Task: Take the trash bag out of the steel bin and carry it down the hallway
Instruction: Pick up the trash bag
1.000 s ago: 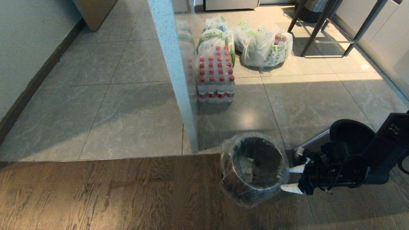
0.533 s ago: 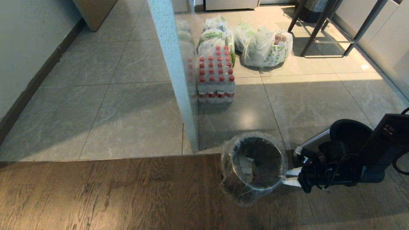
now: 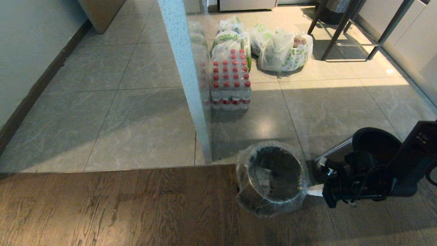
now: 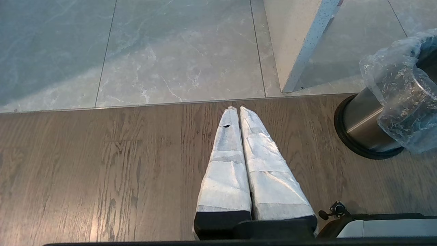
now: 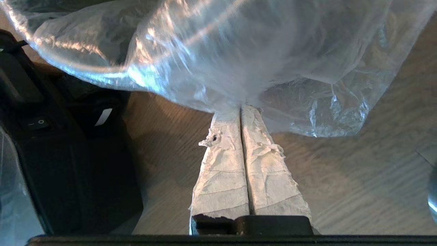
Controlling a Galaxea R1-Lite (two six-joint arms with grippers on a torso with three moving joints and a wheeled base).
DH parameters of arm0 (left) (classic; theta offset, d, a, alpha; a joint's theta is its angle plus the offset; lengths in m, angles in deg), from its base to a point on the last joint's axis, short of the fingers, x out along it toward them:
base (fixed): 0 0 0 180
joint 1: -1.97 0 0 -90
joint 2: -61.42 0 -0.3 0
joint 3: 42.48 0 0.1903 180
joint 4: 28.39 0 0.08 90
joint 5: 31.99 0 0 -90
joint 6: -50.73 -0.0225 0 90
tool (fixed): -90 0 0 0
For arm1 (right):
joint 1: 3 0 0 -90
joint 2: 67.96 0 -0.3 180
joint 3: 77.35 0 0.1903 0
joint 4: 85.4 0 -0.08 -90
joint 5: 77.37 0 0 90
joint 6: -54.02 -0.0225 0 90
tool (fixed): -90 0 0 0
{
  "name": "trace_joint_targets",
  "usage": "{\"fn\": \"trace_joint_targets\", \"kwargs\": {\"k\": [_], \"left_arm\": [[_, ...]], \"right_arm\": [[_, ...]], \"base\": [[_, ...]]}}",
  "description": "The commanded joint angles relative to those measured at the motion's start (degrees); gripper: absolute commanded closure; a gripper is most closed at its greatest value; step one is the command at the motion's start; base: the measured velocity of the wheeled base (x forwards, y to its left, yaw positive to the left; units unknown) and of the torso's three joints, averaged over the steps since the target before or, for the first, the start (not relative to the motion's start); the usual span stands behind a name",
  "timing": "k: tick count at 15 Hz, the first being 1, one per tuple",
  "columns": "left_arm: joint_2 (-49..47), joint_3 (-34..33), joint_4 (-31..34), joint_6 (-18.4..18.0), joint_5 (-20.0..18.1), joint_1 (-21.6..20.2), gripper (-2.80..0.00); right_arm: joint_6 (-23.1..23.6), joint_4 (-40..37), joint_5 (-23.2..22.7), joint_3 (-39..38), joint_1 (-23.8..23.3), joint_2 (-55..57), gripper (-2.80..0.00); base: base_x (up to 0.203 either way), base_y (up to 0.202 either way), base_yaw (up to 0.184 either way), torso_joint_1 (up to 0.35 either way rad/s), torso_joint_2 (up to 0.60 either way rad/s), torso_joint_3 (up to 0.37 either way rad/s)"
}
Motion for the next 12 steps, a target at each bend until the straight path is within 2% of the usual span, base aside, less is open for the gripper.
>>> {"fn": "trace_joint_targets", "kwargs": {"k": [1,6,10,11,12], "left_arm": [[0.0,-0.1,0.0,0.0,0.0,0.0,0.00],[0.0,-0.1,0.0,0.0,0.0,0.0,0.00],[0.0,0.0,0.0,0.0,0.0,0.0,0.00],[0.0,0.0,0.0,0.0,0.0,0.0,0.00],[0.0,0.0,0.0,0.0,0.0,0.0,0.00]], "right_arm": [[0.2,-0.4,-0.1,-1.0,-0.7,-2.1,0.00],[-0.8,-12.0,-0.3,-1.2,-1.9,-10.4,0.00],[-2.4,-15.2,0.6,-1.4,-1.7,-13.3,0.00],[-2.4,-16.0,1.3,-1.7,-1.7,-13.1,-2.80],[-2.4,-16.1,1.4,-1.7,-1.7,-13.1,-2.80]], "base": [[0.000,0.000,0.000,0.000,0.00,0.000],[0.000,0.000,0.000,0.000,0.00,0.000],[0.000,0.000,0.000,0.000,0.00,0.000],[0.000,0.000,0.000,0.000,0.00,0.000],[0.000,0.000,0.000,0.000,0.00,0.000]]}}
